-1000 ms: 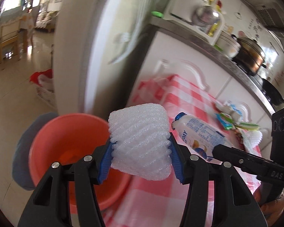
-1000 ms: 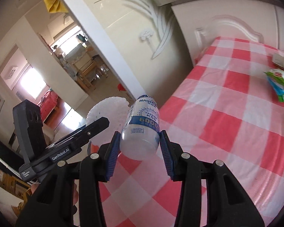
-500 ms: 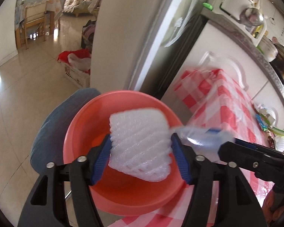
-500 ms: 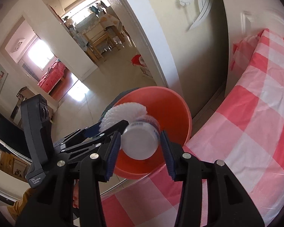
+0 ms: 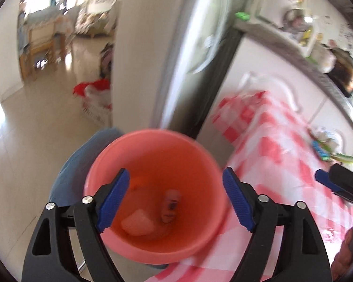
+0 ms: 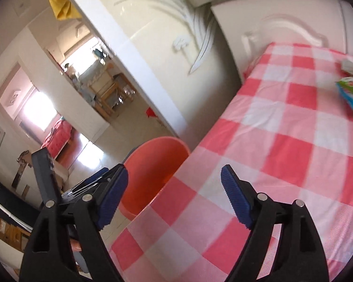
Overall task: Collect trash
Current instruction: 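Return both tools to the table over the cloth bundles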
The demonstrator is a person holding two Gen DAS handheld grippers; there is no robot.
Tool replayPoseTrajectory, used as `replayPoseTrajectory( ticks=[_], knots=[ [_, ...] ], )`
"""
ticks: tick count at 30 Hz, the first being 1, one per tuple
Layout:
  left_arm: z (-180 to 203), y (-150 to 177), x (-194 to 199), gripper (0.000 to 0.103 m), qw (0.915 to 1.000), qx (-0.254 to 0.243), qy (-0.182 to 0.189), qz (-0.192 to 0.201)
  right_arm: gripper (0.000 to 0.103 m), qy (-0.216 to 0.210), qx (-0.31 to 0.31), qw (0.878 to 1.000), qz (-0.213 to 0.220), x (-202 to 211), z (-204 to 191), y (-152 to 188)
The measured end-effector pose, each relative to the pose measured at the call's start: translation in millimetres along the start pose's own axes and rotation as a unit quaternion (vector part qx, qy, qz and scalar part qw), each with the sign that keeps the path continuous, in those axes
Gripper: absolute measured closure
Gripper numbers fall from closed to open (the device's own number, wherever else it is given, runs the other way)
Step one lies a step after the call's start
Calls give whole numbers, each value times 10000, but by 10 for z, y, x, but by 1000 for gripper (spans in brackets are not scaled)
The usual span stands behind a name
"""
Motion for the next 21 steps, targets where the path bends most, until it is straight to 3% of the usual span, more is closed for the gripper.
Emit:
replayPoseTrajectory(
  ticks=[3, 11, 21],
  knots=[
    [273, 5, 177, 14, 9992, -128, 355, 159, 19, 113, -111, 9996, 237, 260, 136, 24],
    [1019, 102, 301, 14, 9960, -608, 622, -196, 13, 358, -412, 9934, 1010, 999, 533, 67],
    [2101, 226, 214, 14, 9846, -1082, 1185, -689, 13, 755, -1128, 9702, 2007, 2023, 1350, 179]
  ],
)
Point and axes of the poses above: each gripper's, at about its wrist camera, not at the fingertips, and x roughly against the way its jaws point, z to its right, y to its underside, the point moved 4 cm from there along -x, roughly the way its jaws point, and after that the axes turned 12 degrees about x, right-handed, at the moved point
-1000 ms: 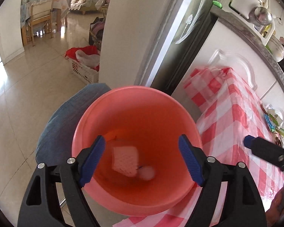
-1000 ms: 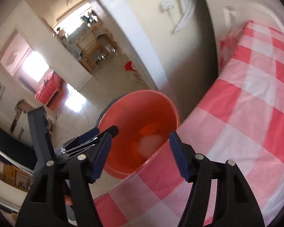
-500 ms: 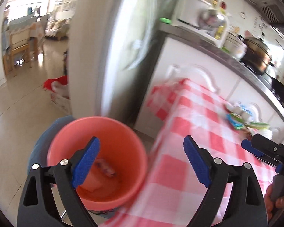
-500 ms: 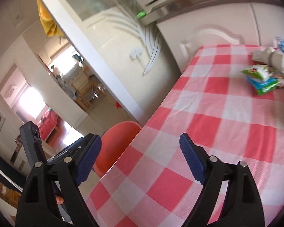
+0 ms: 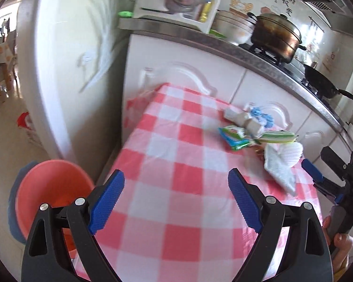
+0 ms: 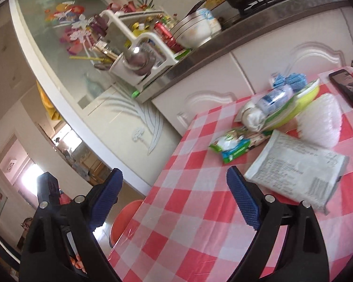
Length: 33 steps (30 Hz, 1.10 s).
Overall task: Collect trash
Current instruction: 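Return both tools to the table over the cloth bundles, then grasp the white cloth bundle with the left tool while the right tool grasps the blue cloth bundle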
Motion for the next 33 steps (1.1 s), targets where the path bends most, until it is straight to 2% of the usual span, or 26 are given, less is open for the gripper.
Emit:
replayPoseTrajectory(
  ticks=[4, 10, 14, 19, 21, 25, 28, 30, 32, 33],
  knots=[
    [448, -42, -284, 14, 9990, 88, 379, -197, 13, 368, -305, 9986, 223, 291, 478, -160],
    [1149, -109, -842, 14, 9936, 85, 940, -619, 13, 863, -545, 9945, 215, 501, 1099, -390],
    [1581, -181, -1249, 14, 9907, -111, 1133, -750, 13, 1112, -369, 9931, -2, 395, 1436, -640],
    [1906, -287, -1723, 14, 9898, -256, 1120, -843, 14, 1286, -142, 9905, -456, -12, 1904, -1013],
    [1964, -319, -1852, 15, 9902, -294, 1091, -817, 22, 1411, -13, 9882, -602, -199, 2078, -1148],
    [2037, -321, -2114, 23, 9903, -462, 964, -887, 29, 1482, 172, 9838, -998, -598, 2372, -1263],
    [2021, -311, -2249, 35, 9907, -517, 855, -929, 38, 1344, 282, 9827, -1240, -873, 2519, -1265],
    [1994, -307, -2327, 40, 9904, -520, 822, -984, 45, 1375, 409, 9801, -1373, -1004, 2580, -1253],
    [1977, -297, -2381, 51, 9904, -566, 782, -988, 47, 1274, 533, 9795, -1468, -1128, 2625, -1247],
    [1960, -299, -2403, 52, 9905, -584, 759, -987, 47, 1312, 661, 9773, -1526, -1187, 2642, -1243]
  ],
)
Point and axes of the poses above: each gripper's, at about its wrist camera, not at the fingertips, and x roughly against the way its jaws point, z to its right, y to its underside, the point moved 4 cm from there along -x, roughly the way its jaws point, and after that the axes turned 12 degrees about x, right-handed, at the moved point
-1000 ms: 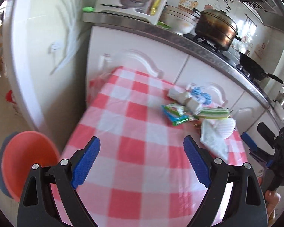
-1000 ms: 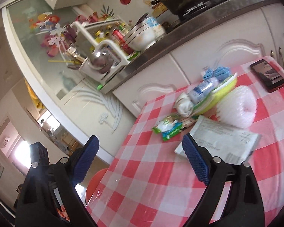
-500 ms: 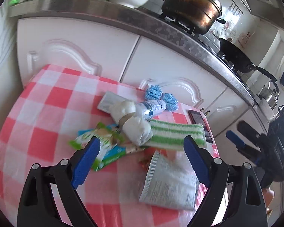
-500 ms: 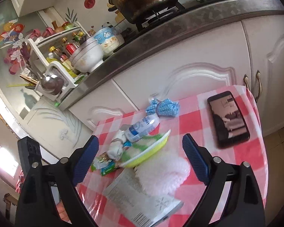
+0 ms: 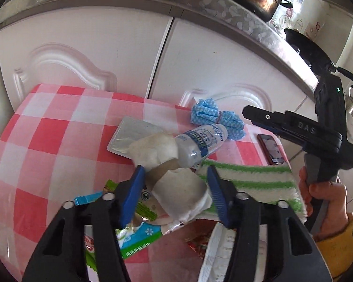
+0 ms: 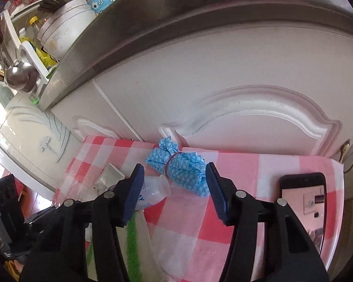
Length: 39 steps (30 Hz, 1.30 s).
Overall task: Collect trash
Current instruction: 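Grasp the white cloth bundle with the left tool while the right tool grasps the blue cloth bundle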
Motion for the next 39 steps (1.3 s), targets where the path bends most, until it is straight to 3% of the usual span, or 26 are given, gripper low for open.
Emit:
replayPoseTrajectory(
  ticks=[7, 10, 12, 18, 30, 39],
  knots=[
    [-34, -8, -11, 58, 10000, -36, 59, -4, 48, 12, 524, 9974, -490, -345, 16, -5],
    [-22, 22, -16, 59, 9999, -148, 81, -25, 60, -90, 521, 9970, -557, -415, 21, -15],
    [-30, 38, -17, 59, 9998, -154, 109, -61, 75, -326, 432, 9969, -569, -431, 23, -2],
    [-39, 75, 12, 60, 9995, -201, 174, -142, 87, -476, 593, 9951, -632, -374, -116, 12],
    [-73, 338, 278, 61, 9985, -287, 264, -374, 92, -1062, 404, 9903, -797, -103, -434, 457],
    [-195, 779, 709, 63, 9976, -297, 332, -537, 93, -1268, 326, 9887, -731, 325, -876, 975]
  ],
)
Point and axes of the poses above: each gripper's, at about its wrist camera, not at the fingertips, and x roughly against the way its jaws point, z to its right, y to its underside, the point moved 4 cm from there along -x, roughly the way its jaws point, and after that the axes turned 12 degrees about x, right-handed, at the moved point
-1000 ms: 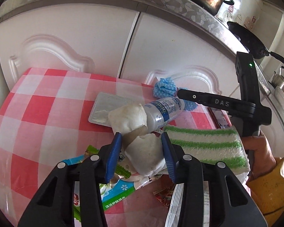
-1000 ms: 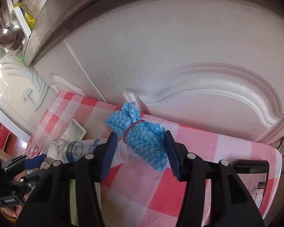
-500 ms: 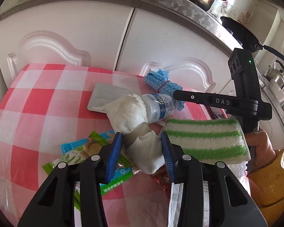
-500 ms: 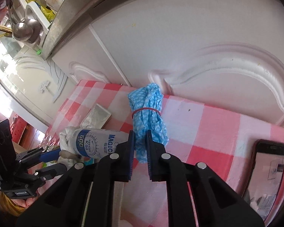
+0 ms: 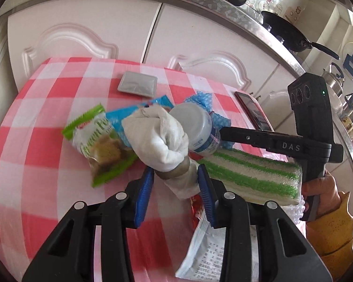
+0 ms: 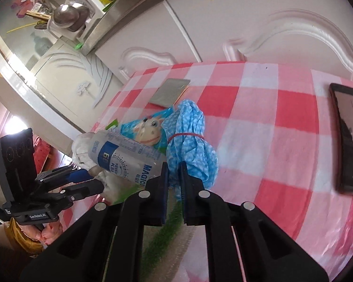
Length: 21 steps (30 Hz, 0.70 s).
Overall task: Collect trash
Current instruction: 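Grasp the white cloth bundle with the left tool while the right tool grasps the blue cloth bundle, then lift both cloth bundles and carry them over the orange bucket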
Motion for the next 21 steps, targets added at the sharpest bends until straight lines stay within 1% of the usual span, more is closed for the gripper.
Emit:
replayPoseTrajectory(
  ticks=[4, 7, 11, 14, 16, 18, 21],
  knots=[
    [10, 248, 167, 67, 9999, -62, 97, -58, 94, -40, -1, 9999, 152, 109, -344, 235],
    [-33, 392, 233, 67, 9998, 54, 162, -115, 94, 10, -112, 9996, 267, 174, -538, 385],
    [-83, 533, 364, 68, 9994, 148, 319, -73, 95, 139, -264, 9977, 610, 362, -766, 552],
    [-119, 612, 450, 70, 9993, 135, 359, 0, 95, 279, -346, 9953, 864, 509, -874, 626],
    [-156, 643, 498, 71, 9990, 172, 398, 55, 95, 291, -458, 9933, 1020, 582, -915, 650],
    [-185, 664, 546, 71, 9988, 200, 422, 118, 95, 383, -464, 9919, 1122, 646, -958, 663],
    [-233, 688, 650, 71, 9986, 231, 431, 216, 95, 360, -565, 9888, 1334, 738, -1031, 695]
  ],
)
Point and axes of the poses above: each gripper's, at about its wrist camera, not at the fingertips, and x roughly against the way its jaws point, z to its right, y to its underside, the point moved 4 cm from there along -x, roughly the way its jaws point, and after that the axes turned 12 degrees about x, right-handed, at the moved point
